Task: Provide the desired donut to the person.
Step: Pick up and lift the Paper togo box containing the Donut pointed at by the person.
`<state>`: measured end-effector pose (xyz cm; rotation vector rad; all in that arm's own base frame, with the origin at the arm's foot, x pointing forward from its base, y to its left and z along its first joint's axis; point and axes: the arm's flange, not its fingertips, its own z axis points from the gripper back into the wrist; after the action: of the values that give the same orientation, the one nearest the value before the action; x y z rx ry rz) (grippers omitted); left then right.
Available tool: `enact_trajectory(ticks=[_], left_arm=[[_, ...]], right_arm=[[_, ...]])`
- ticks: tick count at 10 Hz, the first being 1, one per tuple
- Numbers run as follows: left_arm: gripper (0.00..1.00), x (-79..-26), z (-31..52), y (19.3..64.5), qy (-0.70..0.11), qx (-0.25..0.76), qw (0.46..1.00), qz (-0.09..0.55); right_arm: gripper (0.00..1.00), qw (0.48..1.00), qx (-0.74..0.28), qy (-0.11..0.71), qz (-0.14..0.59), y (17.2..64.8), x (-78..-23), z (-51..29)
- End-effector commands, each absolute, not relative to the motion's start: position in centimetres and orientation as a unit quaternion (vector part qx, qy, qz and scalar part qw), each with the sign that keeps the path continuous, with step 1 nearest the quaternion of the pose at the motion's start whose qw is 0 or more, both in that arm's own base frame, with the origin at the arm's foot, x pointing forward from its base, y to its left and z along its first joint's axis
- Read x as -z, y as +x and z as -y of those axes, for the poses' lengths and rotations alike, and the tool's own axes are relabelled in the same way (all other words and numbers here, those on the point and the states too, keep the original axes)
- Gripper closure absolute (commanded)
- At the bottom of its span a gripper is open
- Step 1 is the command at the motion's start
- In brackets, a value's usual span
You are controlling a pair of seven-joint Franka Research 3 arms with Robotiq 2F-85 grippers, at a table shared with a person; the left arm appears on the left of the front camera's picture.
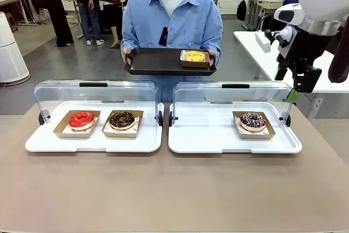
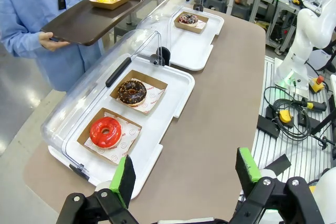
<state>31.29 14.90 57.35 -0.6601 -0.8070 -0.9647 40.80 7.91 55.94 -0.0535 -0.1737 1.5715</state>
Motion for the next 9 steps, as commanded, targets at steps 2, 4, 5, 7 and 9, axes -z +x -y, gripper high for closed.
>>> enact_trajectory(ticks=[2, 4, 5, 7, 9], left_arm=[[0.00, -57.5, -14.8, 31.3, -0.308, 0.439, 0.756, 0.374], [0.00, -57.5, -14.8, 31.3, -0.308, 0.439, 0.756, 0.374], [0.00, -57.5, -14.8, 31.3, -0.308, 0.439, 0.756, 0.374], [0.00, -57.5, -14.8, 31.3, -0.308, 0.439, 0.756, 0.374], [0.00, -57.5, -14.8, 31.3, -0.308, 0.439, 0.756, 0.374]], right_arm=[[0.00, 0.692, -0.654, 0.207, 0.224, 42.7, -58.3, -2.2], [0.00, 0.678, -0.607, 0.275, 0.310, 44.0, -57.8, 2.1], [0.00, 0.670, -0.595, 0.290, 0.336, 44.4, -56.5, 4.4], [0.00, 0.662, -0.566, 0.325, 0.368, 43.6, -54.2, 8.5], [0.00, 0.649, -0.572, 0.317, 0.388, 42.0, -53.7, 12.0]])
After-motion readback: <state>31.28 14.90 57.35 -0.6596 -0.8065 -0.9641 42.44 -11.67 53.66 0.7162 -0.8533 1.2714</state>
